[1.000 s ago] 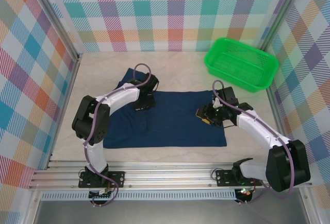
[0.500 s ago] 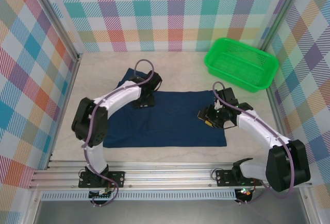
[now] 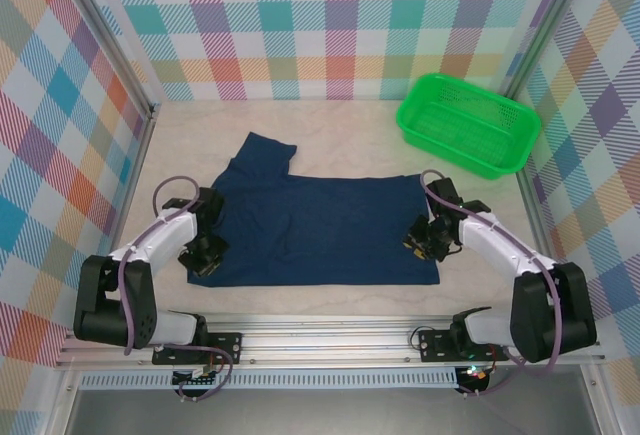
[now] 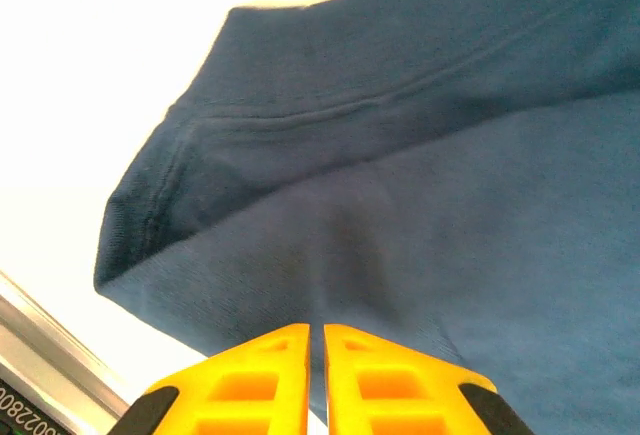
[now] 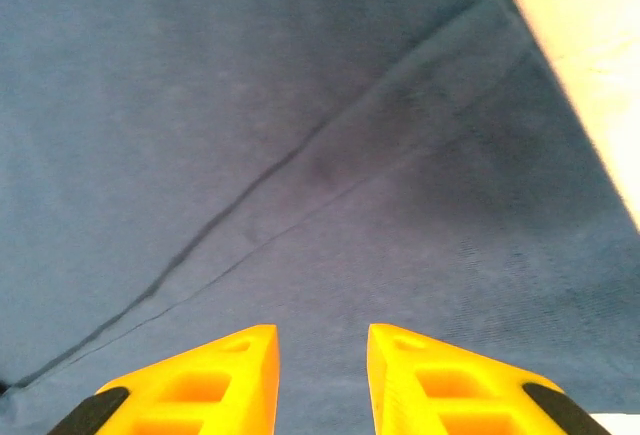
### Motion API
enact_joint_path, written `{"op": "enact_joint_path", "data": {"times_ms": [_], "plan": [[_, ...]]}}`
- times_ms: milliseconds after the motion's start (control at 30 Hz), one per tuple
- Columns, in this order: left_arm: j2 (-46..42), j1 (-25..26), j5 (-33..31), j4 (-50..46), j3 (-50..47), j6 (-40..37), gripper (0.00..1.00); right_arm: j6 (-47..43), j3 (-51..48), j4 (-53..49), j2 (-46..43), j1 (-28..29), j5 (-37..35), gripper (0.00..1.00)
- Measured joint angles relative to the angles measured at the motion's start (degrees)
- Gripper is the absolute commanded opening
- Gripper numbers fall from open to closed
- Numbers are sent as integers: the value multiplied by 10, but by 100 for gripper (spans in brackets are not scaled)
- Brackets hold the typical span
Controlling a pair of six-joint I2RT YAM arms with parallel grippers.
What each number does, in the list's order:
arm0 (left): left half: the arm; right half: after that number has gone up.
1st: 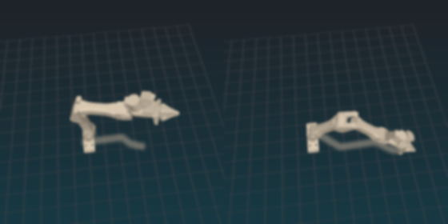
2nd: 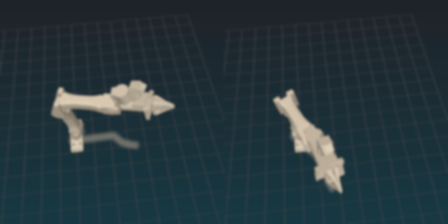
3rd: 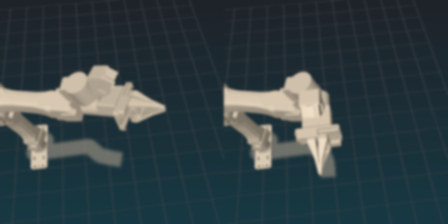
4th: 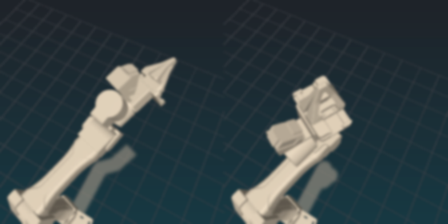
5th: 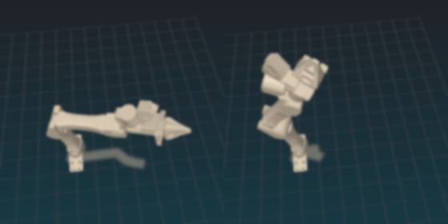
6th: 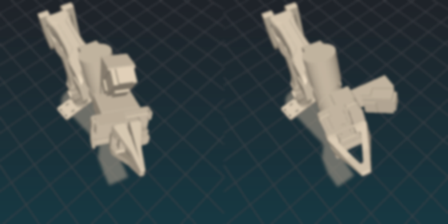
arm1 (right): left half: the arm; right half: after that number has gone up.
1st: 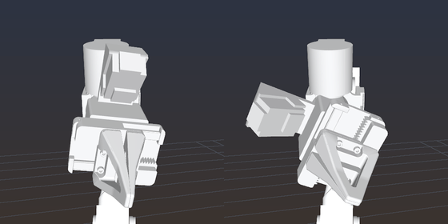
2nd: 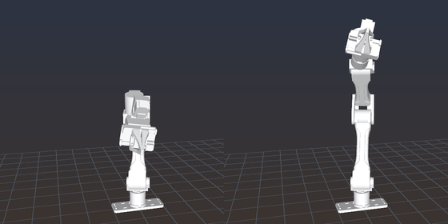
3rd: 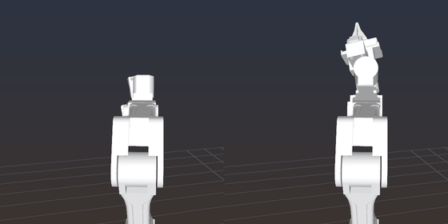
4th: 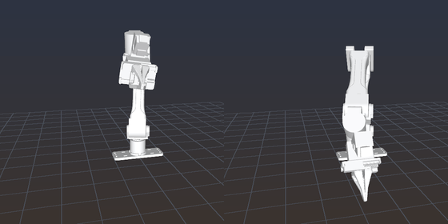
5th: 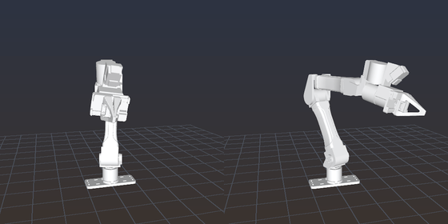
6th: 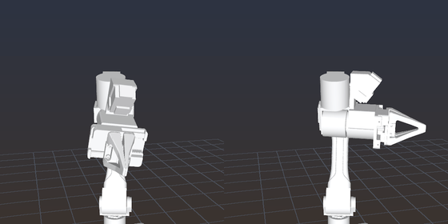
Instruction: Fold and stack the t-shirts
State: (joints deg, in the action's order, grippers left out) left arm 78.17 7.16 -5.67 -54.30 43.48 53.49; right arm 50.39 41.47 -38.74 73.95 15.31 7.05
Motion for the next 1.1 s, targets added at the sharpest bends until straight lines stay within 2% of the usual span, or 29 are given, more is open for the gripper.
{"op": "enact_joint_path", "data": {"times_ms": [200, 433, 567, 667, 733, 833, 933, 1100], "plan": [[71, -48, -11, 53, 1, -7, 9, 2, -21, 3, 37, -33, -10, 29], [107, -80, -41, 49, 31, -34, 9, 4, -18, 0, 78, -60, 0, 28], [98, -85, -39, 54, 26, -41, 12, 7, -17, -1, 77, -60, -1, 27], [76, -88, -46, 54, 23, -40, 24, 9, -16, -9, 72, -60, -7, 27], [44, -88, -54, 49, 24, -35, 28, 10, -16, -26, 54, -59, -21, 29], [-7, -74, -59, 37, 38, -25, 29, 10, -7, -55, -2, -50, -42, 32], [-22, -35, -50, 41, 64, -12, 27, 1, 19, -57, -33, -38, -45, 32], [20, 23, 5, 94, 78, 17, 24, -18, 52, -23, 12, -33, -24, 32]]}}
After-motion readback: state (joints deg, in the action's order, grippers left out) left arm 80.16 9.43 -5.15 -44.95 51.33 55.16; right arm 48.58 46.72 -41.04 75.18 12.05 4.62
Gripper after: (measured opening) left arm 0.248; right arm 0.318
